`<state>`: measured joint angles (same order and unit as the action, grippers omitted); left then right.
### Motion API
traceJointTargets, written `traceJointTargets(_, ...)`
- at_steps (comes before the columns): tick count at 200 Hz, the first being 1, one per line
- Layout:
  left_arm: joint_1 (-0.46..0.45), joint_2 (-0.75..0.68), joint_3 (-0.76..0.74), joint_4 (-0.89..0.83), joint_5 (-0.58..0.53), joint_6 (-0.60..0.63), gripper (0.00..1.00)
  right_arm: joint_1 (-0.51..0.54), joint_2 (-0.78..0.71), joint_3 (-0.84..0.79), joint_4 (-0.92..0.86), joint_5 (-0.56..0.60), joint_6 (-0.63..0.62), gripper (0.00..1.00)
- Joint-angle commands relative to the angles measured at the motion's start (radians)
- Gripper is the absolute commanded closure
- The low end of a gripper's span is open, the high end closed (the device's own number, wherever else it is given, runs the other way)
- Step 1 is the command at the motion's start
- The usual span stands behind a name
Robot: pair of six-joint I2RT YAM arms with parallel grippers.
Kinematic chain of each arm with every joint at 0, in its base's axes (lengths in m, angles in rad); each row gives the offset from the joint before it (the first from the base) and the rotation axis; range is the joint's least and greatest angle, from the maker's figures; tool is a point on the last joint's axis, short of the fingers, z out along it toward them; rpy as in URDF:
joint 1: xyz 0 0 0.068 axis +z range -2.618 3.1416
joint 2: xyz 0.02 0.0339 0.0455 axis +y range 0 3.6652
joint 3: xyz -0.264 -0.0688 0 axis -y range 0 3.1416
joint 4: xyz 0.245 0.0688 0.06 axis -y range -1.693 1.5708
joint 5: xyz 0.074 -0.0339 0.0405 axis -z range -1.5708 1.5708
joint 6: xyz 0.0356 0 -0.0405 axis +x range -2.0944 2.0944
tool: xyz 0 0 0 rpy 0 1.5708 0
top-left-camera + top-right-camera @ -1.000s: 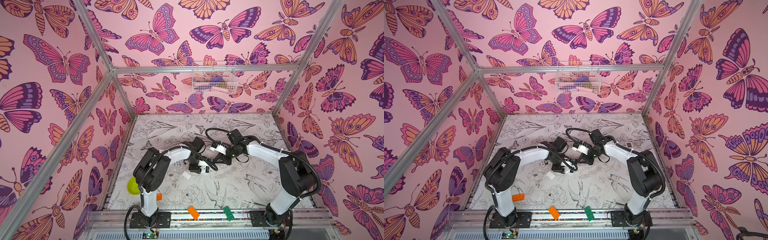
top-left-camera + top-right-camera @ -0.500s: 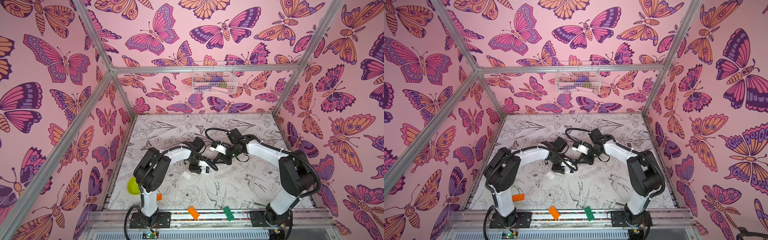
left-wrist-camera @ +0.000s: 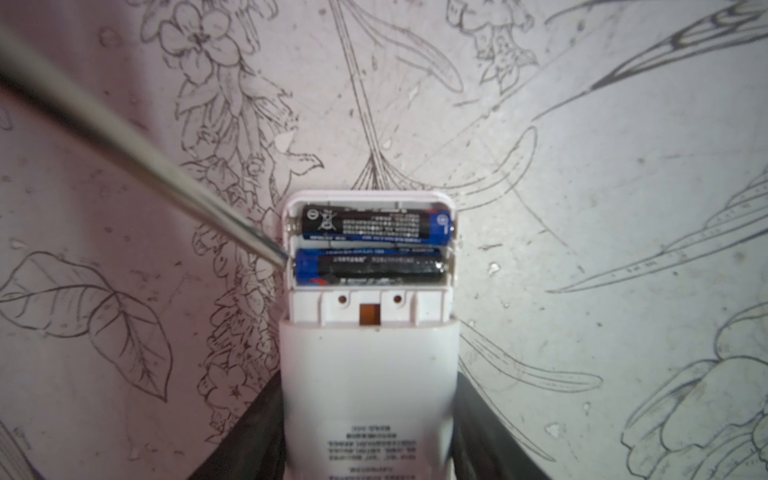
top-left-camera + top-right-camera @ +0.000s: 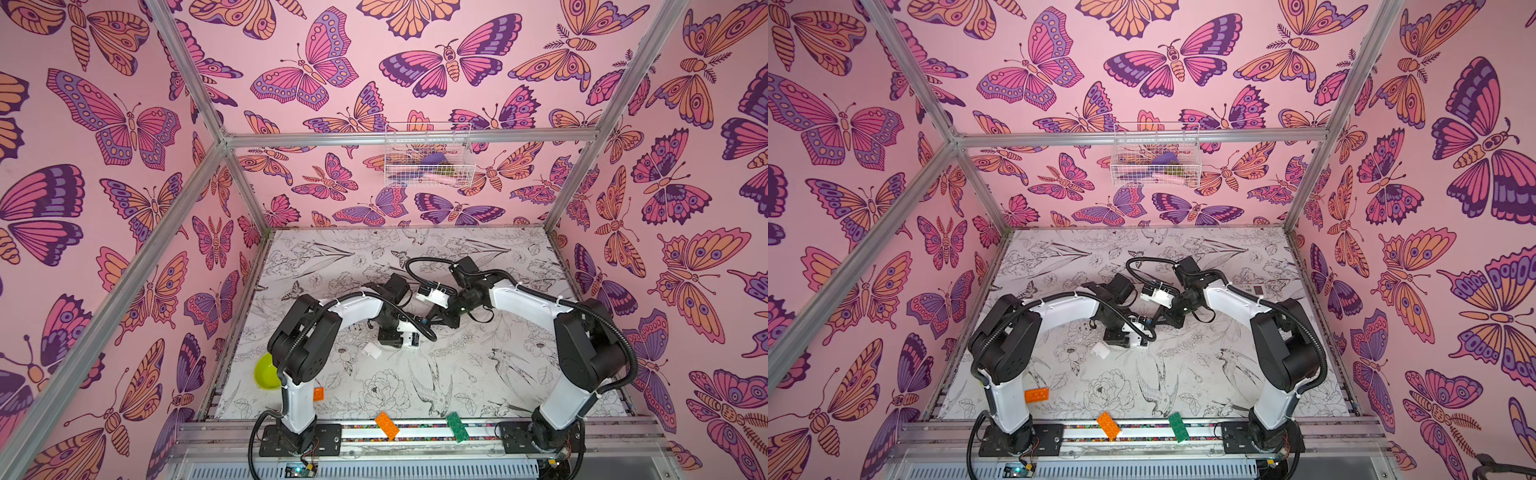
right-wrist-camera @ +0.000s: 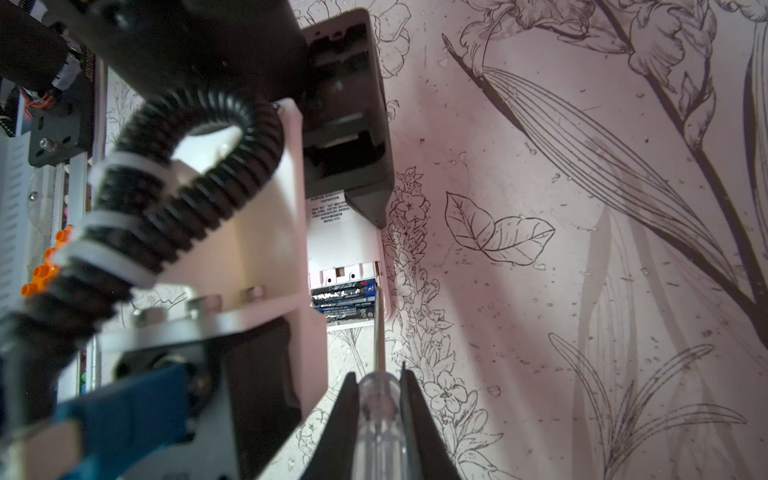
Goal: Unload the batteries from the remote control
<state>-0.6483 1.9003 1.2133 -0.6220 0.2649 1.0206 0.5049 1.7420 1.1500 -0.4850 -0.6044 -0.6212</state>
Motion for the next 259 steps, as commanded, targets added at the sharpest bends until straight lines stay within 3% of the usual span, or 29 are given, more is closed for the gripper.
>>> traceJointTargets(1, -0.014, 0.031, -0.008, -0.051, 0.036, -0.002, 0.43, 0.014, 0.017, 0.014, 0.005, 0.017, -0.016, 1.0)
traceJointTargets(117, -0.014, 0.031, -0.005, -0.044, 0.028, -0.012, 0.43, 0.02, 0.028, 0.045, -0.111, -0.01, -0.077, 1.0)
traceJointTargets(259, -0.015, 0.032, -0.015, -0.036, 0.025, -0.012, 0.43, 0.014, 0.023, 0.052, -0.127, -0.097, -0.074, 1.0)
